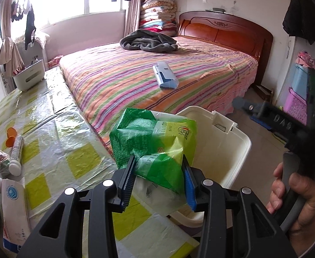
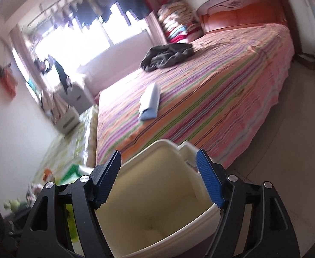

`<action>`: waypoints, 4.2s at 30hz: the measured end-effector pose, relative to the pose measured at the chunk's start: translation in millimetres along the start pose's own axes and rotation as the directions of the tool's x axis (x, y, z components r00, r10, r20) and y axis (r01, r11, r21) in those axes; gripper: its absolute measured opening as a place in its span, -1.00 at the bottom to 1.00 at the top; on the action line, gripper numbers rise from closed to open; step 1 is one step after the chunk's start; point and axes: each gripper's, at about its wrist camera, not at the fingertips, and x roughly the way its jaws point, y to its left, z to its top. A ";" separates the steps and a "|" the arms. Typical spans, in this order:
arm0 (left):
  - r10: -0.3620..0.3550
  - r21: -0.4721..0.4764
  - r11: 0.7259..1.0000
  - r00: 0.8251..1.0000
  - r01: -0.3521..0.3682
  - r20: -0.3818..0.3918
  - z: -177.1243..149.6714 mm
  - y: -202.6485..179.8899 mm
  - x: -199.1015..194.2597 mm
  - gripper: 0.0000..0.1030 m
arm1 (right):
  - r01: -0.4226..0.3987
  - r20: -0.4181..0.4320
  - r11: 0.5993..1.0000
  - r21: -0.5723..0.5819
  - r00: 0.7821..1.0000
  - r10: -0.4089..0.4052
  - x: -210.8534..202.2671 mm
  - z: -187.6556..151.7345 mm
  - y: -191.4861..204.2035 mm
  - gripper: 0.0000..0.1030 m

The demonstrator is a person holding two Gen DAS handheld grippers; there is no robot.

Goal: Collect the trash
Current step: 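Carry both items over the cream bin and open both tools to drop them, then return both tools to the table toward the white medicine box and plush toy, then grasp the white medicine box with the right tool while the left tool grasps the green plush toy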

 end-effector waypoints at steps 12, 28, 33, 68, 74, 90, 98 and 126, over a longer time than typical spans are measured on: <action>-0.007 0.025 1.000 1.000 0.007 -0.013 5.7 -18.2 15.4 0.11 | 0.012 0.064 0.998 0.060 0.998 -0.016 -11.4 6.3 -10.7 0.40; 0.009 0.019 1.000 0.992 -0.012 0.123 11.2 -15.5 -27.7 0.42 | -0.005 0.081 1.000 0.019 0.997 0.003 -12.1 5.0 5.6 0.40; 0.055 0.003 0.998 0.983 -0.056 0.174 7.7 -4.6 -56.9 0.42 | -0.036 0.052 0.999 -0.007 0.998 0.036 -5.5 -0.4 22.6 0.40; 0.626 -0.458 0.690 0.780 -0.560 -0.010 -146.4 209.0 -197.3 0.42 | -0.611 -0.430 0.677 -0.410 0.784 0.447 8.0 -131.8 284.6 0.48; 0.633 -0.483 0.670 0.774 -0.564 -0.027 -153.9 222.0 -202.0 0.42 | -0.660 -0.505 0.609 -0.441 0.743 0.440 4.2 -151.7 305.0 0.48; 0.631 -0.495 0.655 0.774 -0.571 -0.059 -165.7 240.6 -198.7 0.42 | -0.552 -0.589 0.717 -0.426 0.770 0.243 56.4 -175.8 341.5 0.48; 0.628 -0.497 0.658 0.777 -0.566 -0.053 -161.2 248.9 -197.4 0.42 | -0.558 -0.652 0.751 -0.353 0.722 0.231 76.7 -191.7 346.5 0.32; 0.475 -0.559 0.717 0.879 -0.417 -0.046 -116.3 287.9 -140.8 0.42 | -0.606 -0.541 0.710 -0.358 0.755 0.371 45.4 -160.6 326.6 -0.19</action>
